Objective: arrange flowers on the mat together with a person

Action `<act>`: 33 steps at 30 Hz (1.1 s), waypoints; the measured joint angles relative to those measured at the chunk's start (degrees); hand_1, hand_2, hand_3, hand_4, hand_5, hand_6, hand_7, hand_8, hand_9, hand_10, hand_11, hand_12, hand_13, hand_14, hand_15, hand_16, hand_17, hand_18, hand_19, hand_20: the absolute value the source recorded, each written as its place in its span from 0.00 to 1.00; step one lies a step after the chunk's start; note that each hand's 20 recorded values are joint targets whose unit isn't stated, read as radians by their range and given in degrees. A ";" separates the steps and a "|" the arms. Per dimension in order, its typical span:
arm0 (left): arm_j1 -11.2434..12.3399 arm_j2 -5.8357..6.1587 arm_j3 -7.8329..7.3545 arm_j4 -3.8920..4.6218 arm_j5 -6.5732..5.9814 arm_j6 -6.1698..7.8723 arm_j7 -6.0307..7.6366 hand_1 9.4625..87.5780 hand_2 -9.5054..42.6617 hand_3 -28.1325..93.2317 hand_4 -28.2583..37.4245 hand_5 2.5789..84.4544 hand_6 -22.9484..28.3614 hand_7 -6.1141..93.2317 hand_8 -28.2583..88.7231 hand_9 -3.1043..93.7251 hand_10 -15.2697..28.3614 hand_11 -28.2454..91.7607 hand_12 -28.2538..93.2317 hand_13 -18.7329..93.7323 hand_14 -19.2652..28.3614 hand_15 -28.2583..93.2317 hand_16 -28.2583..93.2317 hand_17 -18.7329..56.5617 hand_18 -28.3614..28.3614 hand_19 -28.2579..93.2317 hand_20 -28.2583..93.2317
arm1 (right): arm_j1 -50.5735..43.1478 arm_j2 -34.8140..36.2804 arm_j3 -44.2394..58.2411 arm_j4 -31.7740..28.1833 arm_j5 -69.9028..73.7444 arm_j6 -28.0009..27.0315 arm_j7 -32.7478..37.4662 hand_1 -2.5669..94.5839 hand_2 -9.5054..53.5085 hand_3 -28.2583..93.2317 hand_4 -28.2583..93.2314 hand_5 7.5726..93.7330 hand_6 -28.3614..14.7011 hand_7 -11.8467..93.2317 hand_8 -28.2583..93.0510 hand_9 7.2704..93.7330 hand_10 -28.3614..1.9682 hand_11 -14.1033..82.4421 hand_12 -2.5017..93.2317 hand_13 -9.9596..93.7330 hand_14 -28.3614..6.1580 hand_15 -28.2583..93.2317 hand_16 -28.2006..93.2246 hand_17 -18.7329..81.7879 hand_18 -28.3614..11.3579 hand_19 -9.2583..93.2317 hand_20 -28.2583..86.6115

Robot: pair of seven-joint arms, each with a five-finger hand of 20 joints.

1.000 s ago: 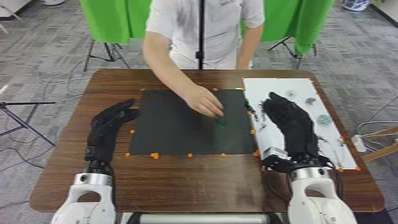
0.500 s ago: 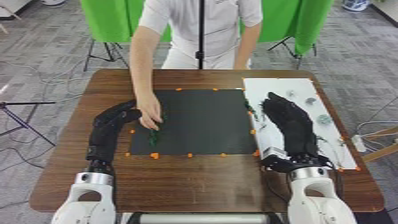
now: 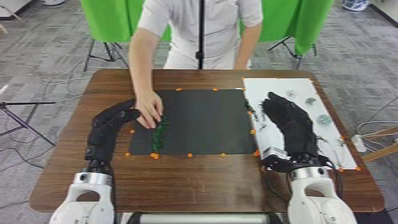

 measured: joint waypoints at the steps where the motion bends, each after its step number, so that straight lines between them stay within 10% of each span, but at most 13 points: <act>1: 0.00 0.00 0.00 0.00 0.01 -0.02 -0.01 0.26 0.13 0.76 0.19 0.59 0.54 0.22 0.20 0.55 0.68 0.43 0.37 0.53 0.80 0.43 0.25 0.38 0.74 0.33 0.42 | 0.03 0.01 0.00 0.01 0.00 0.00 0.00 0.18 0.19 0.83 0.11 0.50 0.62 0.23 0.17 0.47 0.45 0.21 0.19 0.43 0.49 0.33 0.38 0.38 0.42 0.10 0.48; 20: 0.03 0.00 -0.18 -0.03 0.11 -0.21 -0.13 0.26 0.13 0.76 0.19 0.59 0.53 0.22 0.20 0.56 0.68 0.43 0.37 0.53 0.81 0.43 0.25 0.38 0.74 0.33 0.41 | -0.12 1.86 2.29 -1.12 -2.93 -1.09 -0.12 0.24 0.06 0.82 0.11 0.48 0.63 0.23 0.17 0.48 0.46 0.21 0.20 0.44 0.49 0.33 0.38 0.39 0.41 0.11 0.49; 26: 0.36 -0.01 -0.51 -0.34 0.15 -0.21 -0.17 0.26 0.13 0.76 0.19 0.59 0.53 0.22 0.20 0.56 0.68 0.43 0.37 0.53 0.81 0.43 0.25 0.38 0.74 0.33 0.41 | -1.12 5.48 8.15 -4.18 -12.02 0.18 0.53 0.26 0.00 0.80 0.04 0.52 0.61 0.25 0.17 0.58 0.45 0.29 0.23 0.59 0.44 0.37 0.45 0.43 0.39 0.23 0.56; 33: 0.76 -0.06 -0.85 -0.57 0.28 -0.29 -0.30 0.26 0.13 0.76 0.19 0.59 0.53 0.22 0.20 0.55 0.68 0.43 0.37 0.53 0.80 0.42 0.25 0.38 0.74 0.33 0.41 | -3.86 10.56 14.50 -12.50 -34.01 7.29 21.00 0.39 0.00 0.67 0.00 0.62 0.64 0.27 0.17 0.69 0.51 0.37 0.28 0.70 0.48 0.48 0.48 0.48 0.37 0.37 0.61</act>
